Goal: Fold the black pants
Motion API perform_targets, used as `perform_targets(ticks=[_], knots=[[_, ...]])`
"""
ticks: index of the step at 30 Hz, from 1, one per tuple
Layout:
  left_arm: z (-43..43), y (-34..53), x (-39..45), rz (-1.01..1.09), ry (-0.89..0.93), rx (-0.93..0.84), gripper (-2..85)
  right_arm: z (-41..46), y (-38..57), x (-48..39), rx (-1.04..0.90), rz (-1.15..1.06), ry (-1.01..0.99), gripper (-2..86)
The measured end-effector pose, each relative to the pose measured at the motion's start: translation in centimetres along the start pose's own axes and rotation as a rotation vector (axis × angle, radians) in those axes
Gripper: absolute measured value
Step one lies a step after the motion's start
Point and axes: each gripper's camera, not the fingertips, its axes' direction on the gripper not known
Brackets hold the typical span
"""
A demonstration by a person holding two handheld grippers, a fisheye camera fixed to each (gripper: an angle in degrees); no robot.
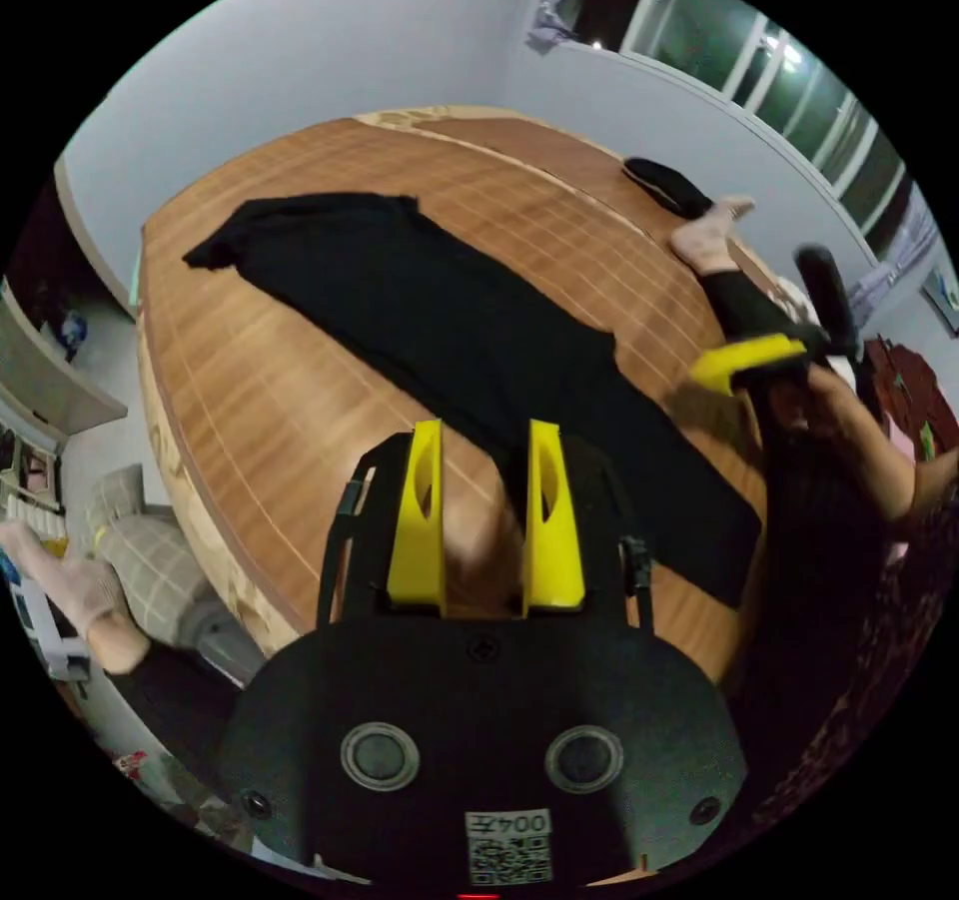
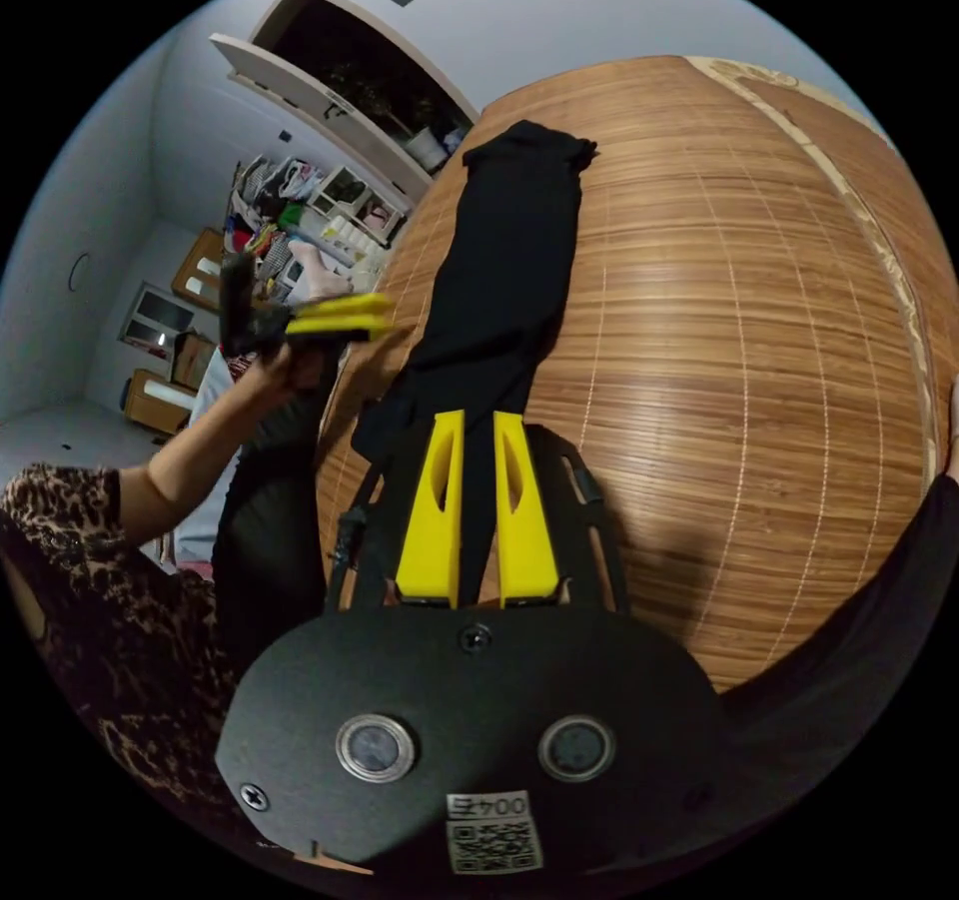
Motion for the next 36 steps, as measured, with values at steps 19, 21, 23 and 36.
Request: perform_targets(ticks=[19,21,23,36], knots=[[-7.0,19.3,9.6,-0.247,0.108,0.212,2.6,1.7,11.2,-0.8,0.104,0.081,-0.15,6.8],[-8.6,20.8,12.7,-0.177,0.115,0.261,2.0,1.5,11.8,-0.7,0.124,0.072,-0.156,7.2],[-9.5,23.1,16.0,-0.099,0.03,0.269,1.5,1.1,12.3,-0.3,0.141,0.071,-0.149,7.6],[-10.0,31.3,19.3,-0.172,0.124,0.249,1.2,2.7,13.1,2.2,0.034,0.175,-0.294,11.3]])
